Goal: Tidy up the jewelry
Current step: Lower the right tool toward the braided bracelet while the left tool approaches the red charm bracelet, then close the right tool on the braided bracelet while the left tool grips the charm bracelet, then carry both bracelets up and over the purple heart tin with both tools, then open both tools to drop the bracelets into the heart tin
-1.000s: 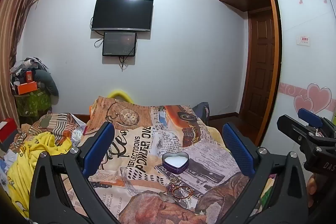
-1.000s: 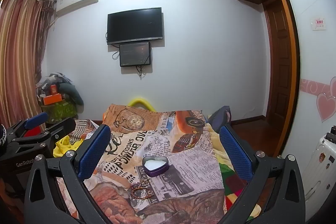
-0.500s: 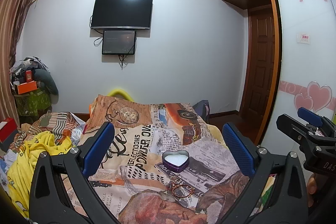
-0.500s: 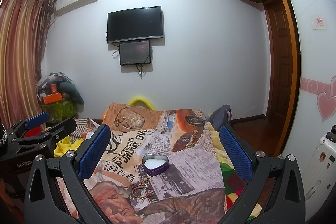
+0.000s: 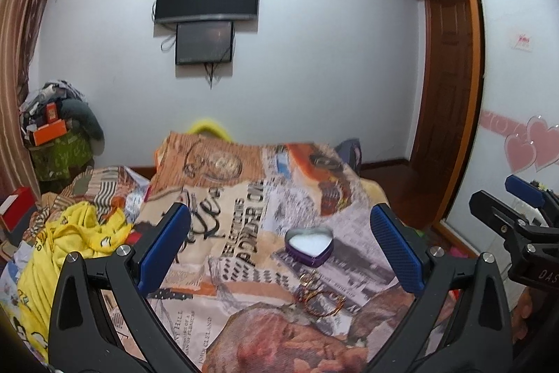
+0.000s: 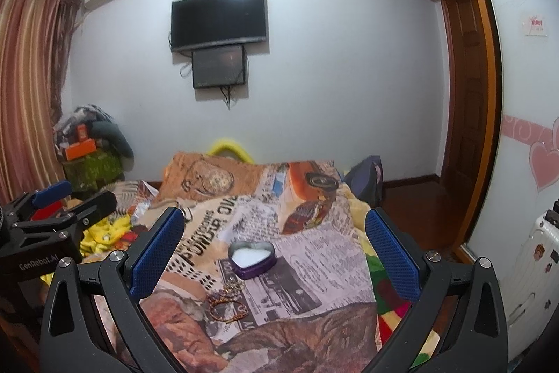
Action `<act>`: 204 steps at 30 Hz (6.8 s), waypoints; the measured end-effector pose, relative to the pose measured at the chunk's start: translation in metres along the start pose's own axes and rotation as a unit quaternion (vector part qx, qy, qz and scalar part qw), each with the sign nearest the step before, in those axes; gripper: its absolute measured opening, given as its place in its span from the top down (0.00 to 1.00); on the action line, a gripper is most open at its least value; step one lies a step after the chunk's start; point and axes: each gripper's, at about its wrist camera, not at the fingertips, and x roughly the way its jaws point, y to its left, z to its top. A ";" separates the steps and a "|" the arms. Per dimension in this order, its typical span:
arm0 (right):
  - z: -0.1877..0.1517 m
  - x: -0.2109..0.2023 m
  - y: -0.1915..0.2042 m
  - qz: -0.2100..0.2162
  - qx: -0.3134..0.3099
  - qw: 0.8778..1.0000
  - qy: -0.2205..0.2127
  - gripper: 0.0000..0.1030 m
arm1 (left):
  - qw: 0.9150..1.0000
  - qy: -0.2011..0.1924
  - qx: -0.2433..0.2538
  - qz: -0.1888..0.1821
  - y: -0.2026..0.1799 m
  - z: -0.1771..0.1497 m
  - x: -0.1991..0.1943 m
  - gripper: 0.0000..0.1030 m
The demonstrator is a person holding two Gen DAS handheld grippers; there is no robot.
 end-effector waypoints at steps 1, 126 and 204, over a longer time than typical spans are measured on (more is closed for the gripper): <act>-0.003 0.004 0.000 -0.002 -0.001 1.000 0.008 0.00 | 1.000 0.008 0.000 0.001 0.002 -0.001 0.006 0.00; -0.047 0.140 -0.003 0.096 -0.034 0.975 0.197 0.91 | 0.977 0.178 0.051 -0.109 -0.011 -0.029 0.160 0.94; -0.046 0.229 -0.011 0.120 -0.064 0.953 0.270 0.70 | 0.959 0.254 0.050 -0.112 -0.018 -0.029 0.257 0.73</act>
